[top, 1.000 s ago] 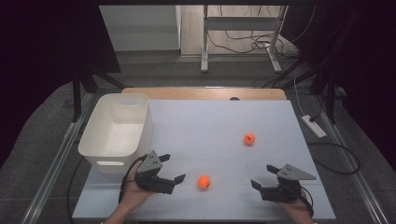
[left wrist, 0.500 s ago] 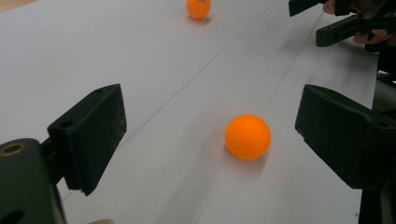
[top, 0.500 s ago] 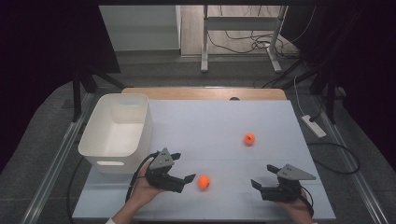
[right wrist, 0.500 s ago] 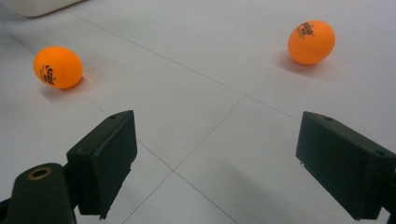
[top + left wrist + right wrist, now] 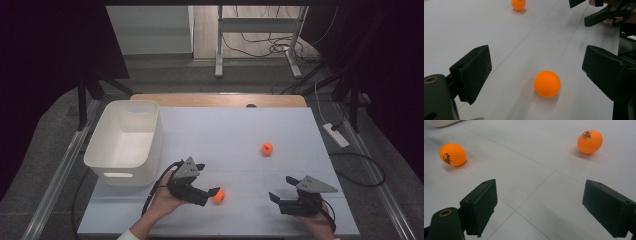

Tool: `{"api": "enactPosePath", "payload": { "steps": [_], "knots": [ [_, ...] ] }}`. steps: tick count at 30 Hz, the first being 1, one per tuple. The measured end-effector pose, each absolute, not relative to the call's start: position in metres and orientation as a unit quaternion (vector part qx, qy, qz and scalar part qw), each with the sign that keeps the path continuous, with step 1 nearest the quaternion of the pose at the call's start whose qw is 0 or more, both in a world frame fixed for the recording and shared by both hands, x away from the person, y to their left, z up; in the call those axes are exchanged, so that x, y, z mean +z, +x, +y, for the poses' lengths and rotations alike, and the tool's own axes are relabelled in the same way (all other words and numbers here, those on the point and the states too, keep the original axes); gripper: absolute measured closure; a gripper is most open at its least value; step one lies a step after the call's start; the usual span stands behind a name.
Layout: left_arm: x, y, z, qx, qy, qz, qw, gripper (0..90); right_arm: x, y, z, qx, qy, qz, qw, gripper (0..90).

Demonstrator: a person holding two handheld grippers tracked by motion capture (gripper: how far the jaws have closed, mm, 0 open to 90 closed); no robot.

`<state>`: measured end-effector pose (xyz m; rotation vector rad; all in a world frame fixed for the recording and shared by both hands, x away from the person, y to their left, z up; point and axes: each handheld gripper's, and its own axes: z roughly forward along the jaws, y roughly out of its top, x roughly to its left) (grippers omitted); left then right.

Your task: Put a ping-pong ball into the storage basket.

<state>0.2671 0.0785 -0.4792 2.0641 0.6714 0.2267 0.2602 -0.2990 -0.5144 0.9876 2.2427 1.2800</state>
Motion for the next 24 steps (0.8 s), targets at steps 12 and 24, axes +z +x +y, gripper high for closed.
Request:
{"api": "enactPosePath", "payload": {
  "steps": [12, 24],
  "knots": [
    [-0.489, 0.269, 0.065, 0.070, 0.859, 0.261, 0.435, 9.9, -0.515, 0.261, -0.298, 0.453, 0.350, 0.799, 0.187, 12.8],
    [-0.505, 0.270, 0.053, 0.046, 0.887, 0.248, 0.387, 9.8, -0.516, 0.261, -0.298, 0.449, 0.349, 0.801, 0.187, 12.8]
  ]
}}
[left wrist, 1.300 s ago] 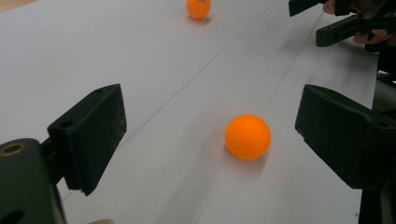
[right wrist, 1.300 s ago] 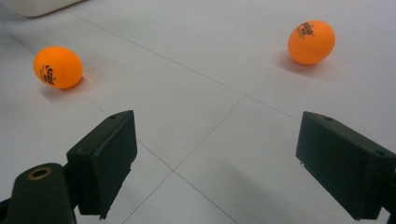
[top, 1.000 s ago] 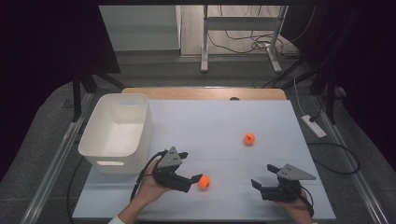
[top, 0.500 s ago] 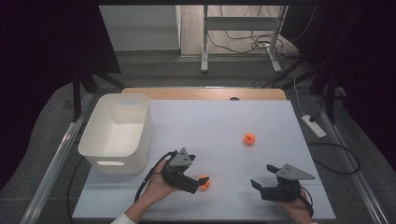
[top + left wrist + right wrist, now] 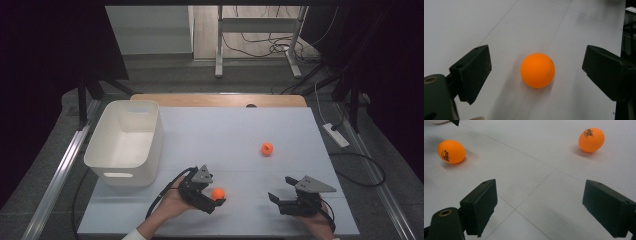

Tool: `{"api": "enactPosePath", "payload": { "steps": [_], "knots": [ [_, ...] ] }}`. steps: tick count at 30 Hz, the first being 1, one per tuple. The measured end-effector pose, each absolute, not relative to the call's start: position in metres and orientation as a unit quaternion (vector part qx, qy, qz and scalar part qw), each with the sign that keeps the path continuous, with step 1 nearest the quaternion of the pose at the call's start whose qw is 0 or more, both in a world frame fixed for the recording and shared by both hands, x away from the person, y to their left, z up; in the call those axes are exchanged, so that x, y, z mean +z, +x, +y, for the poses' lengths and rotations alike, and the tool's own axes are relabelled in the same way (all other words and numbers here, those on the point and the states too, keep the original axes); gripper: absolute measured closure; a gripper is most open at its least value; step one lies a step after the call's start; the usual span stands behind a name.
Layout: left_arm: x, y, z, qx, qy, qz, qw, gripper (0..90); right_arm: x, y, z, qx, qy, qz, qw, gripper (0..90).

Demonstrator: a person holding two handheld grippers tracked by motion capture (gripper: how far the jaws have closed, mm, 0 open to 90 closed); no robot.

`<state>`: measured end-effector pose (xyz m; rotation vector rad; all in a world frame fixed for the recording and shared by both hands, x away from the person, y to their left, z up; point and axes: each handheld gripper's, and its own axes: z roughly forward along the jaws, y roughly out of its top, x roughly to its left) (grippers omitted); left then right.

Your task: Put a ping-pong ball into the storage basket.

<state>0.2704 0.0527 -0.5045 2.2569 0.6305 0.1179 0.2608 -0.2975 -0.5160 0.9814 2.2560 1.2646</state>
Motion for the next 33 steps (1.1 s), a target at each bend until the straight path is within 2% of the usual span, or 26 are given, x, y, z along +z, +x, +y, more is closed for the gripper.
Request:
{"api": "enactPosePath", "payload": {
  "steps": [20, 33],
  "knots": [
    [-0.519, 0.275, 0.046, 0.035, 0.901, 0.247, 0.356, 10.9, -0.517, 0.262, -0.297, 0.442, 0.347, 0.806, 0.187, 12.8],
    [-0.524, 0.276, 0.042, 0.038, 0.905, 0.241, 0.349, 27.5, -0.517, 0.262, -0.297, 0.443, 0.348, 0.805, 0.187, 12.8]
  ]
}}
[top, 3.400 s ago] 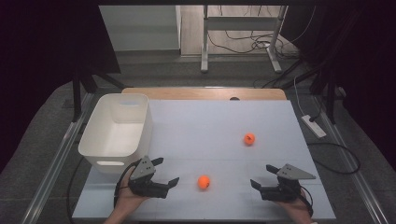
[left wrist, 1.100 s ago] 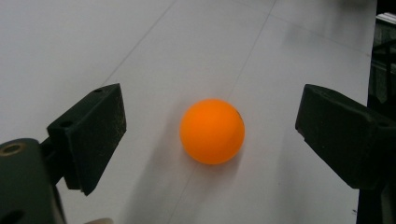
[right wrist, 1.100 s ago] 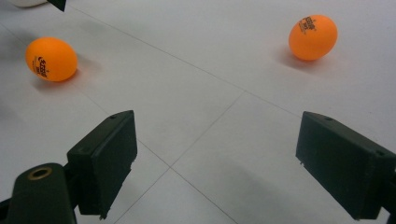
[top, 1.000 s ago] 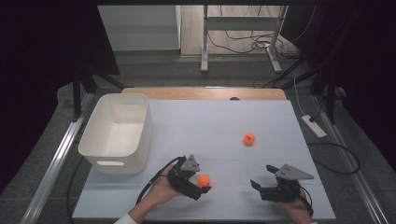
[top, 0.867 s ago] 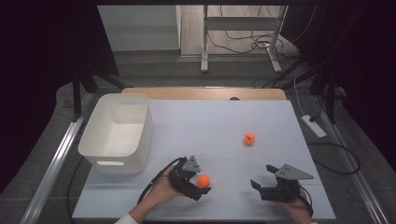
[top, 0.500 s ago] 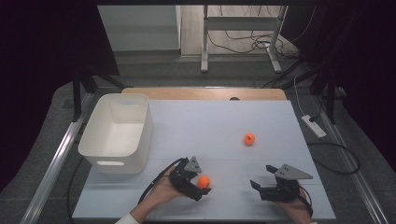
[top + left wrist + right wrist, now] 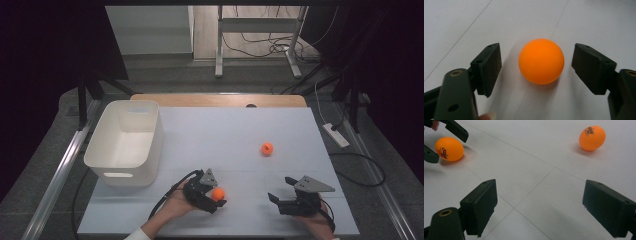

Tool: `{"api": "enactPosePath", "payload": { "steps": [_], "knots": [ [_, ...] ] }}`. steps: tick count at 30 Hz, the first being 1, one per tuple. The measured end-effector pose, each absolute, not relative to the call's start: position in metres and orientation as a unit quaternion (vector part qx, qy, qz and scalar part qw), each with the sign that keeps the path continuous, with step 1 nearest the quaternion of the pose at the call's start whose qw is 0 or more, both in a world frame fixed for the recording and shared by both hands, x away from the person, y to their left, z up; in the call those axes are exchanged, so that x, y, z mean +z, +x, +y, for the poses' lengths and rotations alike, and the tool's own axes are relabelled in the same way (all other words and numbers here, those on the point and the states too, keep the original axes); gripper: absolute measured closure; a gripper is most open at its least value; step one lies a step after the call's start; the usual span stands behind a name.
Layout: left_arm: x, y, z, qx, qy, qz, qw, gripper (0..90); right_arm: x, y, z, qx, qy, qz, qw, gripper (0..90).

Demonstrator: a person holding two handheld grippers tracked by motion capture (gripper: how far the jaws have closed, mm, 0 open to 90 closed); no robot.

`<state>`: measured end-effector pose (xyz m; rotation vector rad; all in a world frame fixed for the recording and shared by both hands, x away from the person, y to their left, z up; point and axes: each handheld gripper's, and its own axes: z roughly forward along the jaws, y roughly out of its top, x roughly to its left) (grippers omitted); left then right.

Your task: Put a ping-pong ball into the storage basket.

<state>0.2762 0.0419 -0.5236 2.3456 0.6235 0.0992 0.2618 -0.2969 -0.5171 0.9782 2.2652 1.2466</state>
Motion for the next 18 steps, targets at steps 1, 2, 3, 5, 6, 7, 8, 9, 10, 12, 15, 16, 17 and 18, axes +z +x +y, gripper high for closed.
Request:
{"api": "enactPosePath", "payload": {
  "steps": [1, 2, 3, 5, 6, 7, 8, 9, 10, 12, 15, 16, 17, 18],
  "knots": [
    [-0.5238, 0.2761, 0.0418, 0.039, 0.906, 0.239, 0.348, 29.3, -0.5171, 0.2618, -0.2970, 0.443, 0.348, 0.805, 0.187, 12.9],
    [-0.5238, 0.2761, 0.0418, 0.039, 0.906, 0.239, 0.348, 30.8, -0.5170, 0.2617, -0.2970, 0.443, 0.348, 0.805, 0.188, 12.8],
    [-0.5239, 0.2759, 0.0418, 0.039, 0.906, 0.238, 0.348, 31.9, -0.5170, 0.2617, -0.2971, 0.443, 0.348, 0.805, 0.188, 12.9],
    [-0.5241, 0.2757, 0.0417, 0.039, 0.906, 0.238, 0.348, 34.7, -0.5169, 0.2616, -0.2971, 0.443, 0.348, 0.805, 0.188, 12.9],
    [-0.5239, 0.2760, 0.0422, 0.041, 0.909, 0.234, 0.344, 34.7, -0.5169, 0.2617, -0.2973, 0.443, 0.348, 0.805, 0.188, 12.9],
    [-0.5240, 0.2759, 0.0422, 0.041, 0.909, 0.233, 0.344, 35.9, -0.5168, 0.2618, -0.2975, 0.442, 0.349, 0.805, 0.189, 12.8],
    [-0.5241, 0.2757, 0.0422, 0.041, 0.909, 0.233, 0.344, 37.2, -0.5168, 0.2619, -0.2976, 0.442, 0.349, 0.804, 0.189, 12.9],
    [-0.5241, 0.2757, 0.0422, 0.041, 0.909, 0.233, 0.344, 39.1, -0.5168, 0.2620, -0.2977, 0.443, 0.349, 0.804, 0.188, 12.9],
    [-0.5241, 0.2754, 0.0422, 0.042, 0.909, 0.231, 0.344, 40.9, -0.5166, 0.2619, -0.2978, 0.442, 0.349, 0.804, 0.189, 12.9],
    [-0.5240, 0.2749, 0.0422, 0.045, 0.909, 0.230, 0.345, 44.5, -0.5166, 0.2618, -0.2979, 0.442, 0.349, 0.804, 0.189, 12.9],
    [-0.5237, 0.2743, 0.0424, 0.044, 0.909, 0.228, 0.346, 48.3, -0.5165, 0.2617, -0.2980, 0.442, 0.349, 0.804, 0.190, 12.9],
    [-0.5234, 0.2738, 0.0423, 0.045, 0.909, 0.228, 0.347, 50.1, -0.5165, 0.2617, -0.2981, 0.442, 0.349, 0.804, 0.190, 12.9],
    [-0.5231, 0.2735, 0.0422, 0.048, 0.909, 0.227, 0.346, 50.2, -0.5165, 0.2618, -0.2982, 0.442, 0.349, 0.804, 0.190, 12.9],
    [-0.5229, 0.2735, 0.0425, 0.048, 0.909, 0.228, 0.347, 50.4, -0.5165, 0.2619, -0.2983, 0.442, 0.349, 0.804, 0.190, 12.9]
  ]
}}
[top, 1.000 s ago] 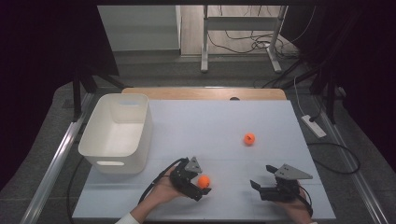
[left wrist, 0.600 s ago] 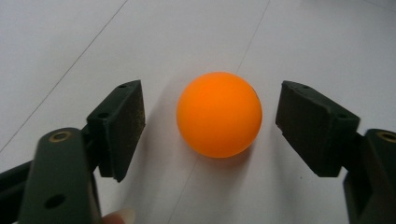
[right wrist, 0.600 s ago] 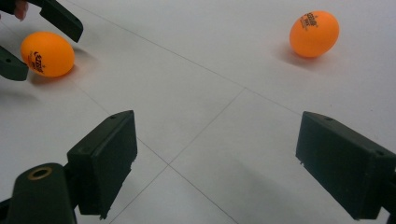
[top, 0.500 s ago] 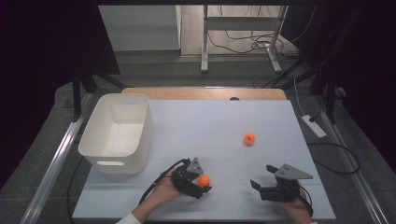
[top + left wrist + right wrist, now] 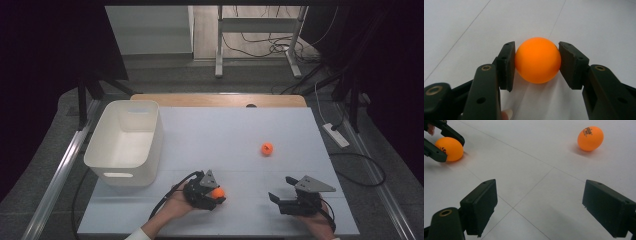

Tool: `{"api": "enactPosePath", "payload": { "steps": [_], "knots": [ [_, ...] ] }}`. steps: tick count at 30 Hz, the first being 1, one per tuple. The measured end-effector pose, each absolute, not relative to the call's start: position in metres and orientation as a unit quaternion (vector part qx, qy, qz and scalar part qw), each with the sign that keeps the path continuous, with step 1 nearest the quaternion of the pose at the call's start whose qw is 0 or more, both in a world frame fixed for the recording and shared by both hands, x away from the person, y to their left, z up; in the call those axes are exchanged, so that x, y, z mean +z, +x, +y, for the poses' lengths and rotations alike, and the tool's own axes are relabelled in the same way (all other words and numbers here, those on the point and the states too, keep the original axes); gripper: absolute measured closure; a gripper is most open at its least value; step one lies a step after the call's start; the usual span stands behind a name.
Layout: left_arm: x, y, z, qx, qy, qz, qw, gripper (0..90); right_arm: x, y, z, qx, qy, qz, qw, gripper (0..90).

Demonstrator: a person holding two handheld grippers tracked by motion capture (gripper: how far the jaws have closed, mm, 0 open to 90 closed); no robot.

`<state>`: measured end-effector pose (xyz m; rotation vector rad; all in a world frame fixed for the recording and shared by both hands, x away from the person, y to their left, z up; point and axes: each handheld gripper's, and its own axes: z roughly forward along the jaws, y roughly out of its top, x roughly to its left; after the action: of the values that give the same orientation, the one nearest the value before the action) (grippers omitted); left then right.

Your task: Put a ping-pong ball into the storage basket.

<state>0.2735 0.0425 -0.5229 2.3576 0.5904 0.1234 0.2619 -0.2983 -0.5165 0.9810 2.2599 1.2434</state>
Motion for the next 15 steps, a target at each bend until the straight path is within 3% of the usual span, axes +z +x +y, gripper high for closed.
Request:
{"api": "enactPosePath", "payload": {
  "steps": [15],
  "knots": [
    [-0.511, 0.269, 0.052, 0.066, 0.886, 0.243, 0.389, 50.8, -0.516, 0.262, -0.300, 0.444, 0.351, 0.802, 0.192, 12.9]
  ]
}}
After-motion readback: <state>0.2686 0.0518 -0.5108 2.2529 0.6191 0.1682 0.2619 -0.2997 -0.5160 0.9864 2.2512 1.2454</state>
